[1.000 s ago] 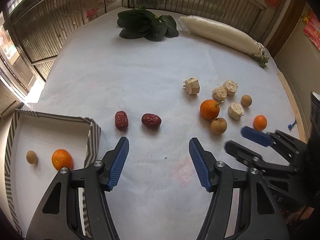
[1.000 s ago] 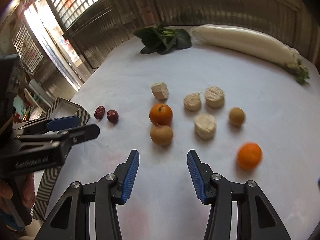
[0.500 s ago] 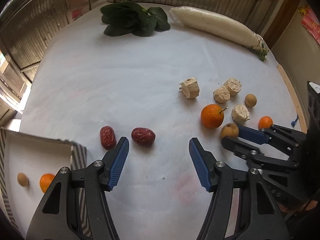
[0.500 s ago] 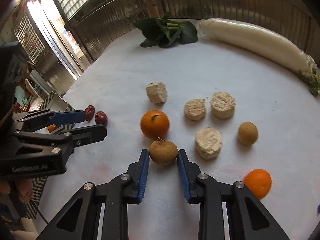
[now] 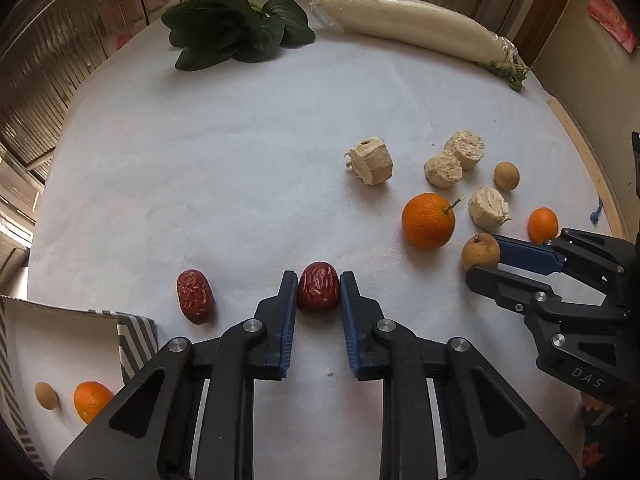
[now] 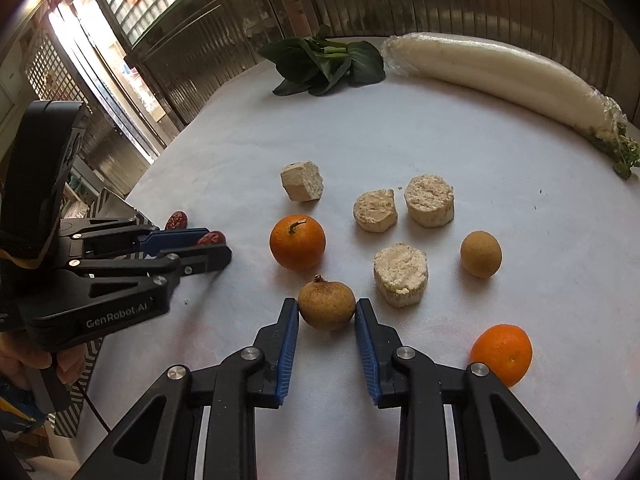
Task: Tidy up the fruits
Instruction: 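Grasp the brown pear with the right tool while the left tool grasps a red date, then carry the pear and red date over the striped-rim tray with both tools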
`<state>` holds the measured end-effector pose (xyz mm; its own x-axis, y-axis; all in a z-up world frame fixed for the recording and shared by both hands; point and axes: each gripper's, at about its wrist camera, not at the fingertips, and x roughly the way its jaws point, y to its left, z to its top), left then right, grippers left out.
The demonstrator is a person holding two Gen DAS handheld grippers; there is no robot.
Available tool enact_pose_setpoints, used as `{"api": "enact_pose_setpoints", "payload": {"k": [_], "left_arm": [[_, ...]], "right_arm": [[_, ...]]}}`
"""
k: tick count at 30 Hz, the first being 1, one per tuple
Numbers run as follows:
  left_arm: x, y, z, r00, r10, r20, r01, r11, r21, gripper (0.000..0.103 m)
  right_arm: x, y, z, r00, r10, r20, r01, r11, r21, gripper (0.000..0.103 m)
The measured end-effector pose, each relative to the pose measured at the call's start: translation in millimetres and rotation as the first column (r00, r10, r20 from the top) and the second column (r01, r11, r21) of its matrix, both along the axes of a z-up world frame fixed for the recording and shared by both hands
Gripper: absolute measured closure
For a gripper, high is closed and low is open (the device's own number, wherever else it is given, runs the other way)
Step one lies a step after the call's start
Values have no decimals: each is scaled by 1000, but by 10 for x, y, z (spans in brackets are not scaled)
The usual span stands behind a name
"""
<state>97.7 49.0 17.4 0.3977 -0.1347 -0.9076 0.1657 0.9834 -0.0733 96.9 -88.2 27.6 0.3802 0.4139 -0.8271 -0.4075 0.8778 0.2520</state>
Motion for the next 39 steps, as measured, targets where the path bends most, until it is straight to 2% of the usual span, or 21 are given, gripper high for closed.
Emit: {"api": "enact_pose_setpoints", "payload": {"k": [19,28,39], "left_arm": [[-579,80,419,991,98,88,-99,995,1,83],[-849,285,621,980,145,134,-148,989,12,83],[-1121,757,739,960,225,164,-231,973,22,83]], "right_arm": [[-468,167,359,998,37,52,-37,999,-2,75],[-679,431,518,994,78,83,-77,997,-13,75],[-831,943,652,981,160,114,-159,987,-19,75]]}}
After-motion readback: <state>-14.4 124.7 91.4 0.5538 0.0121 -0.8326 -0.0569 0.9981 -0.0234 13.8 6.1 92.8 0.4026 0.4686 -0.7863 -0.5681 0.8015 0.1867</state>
